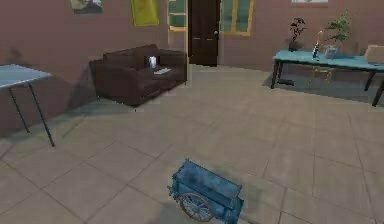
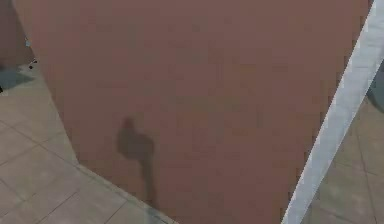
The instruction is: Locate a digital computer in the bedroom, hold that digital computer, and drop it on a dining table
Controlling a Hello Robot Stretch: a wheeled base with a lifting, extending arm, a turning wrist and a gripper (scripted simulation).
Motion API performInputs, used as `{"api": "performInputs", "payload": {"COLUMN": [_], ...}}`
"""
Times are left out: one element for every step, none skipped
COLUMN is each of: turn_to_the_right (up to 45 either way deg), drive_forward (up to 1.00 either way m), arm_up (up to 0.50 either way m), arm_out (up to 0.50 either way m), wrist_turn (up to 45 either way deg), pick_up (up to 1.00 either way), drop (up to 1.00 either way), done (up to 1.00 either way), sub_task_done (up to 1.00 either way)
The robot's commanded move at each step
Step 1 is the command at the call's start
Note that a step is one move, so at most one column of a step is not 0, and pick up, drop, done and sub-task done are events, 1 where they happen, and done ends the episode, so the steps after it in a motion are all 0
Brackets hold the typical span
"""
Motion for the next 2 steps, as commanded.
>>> {"api": "performInputs", "payload": {"turn_to_the_right": [-45.0,-6.0], "drive_forward": [0.0,0.0], "arm_up": [0.0,0.0], "arm_out": [0.0,0.0], "wrist_turn": [0.0,0.0], "pick_up": [0.0,0.0], "drop": [0.0,0.0], "done": [0.0,0.0], "sub_task_done": [0.0,0.0]}}
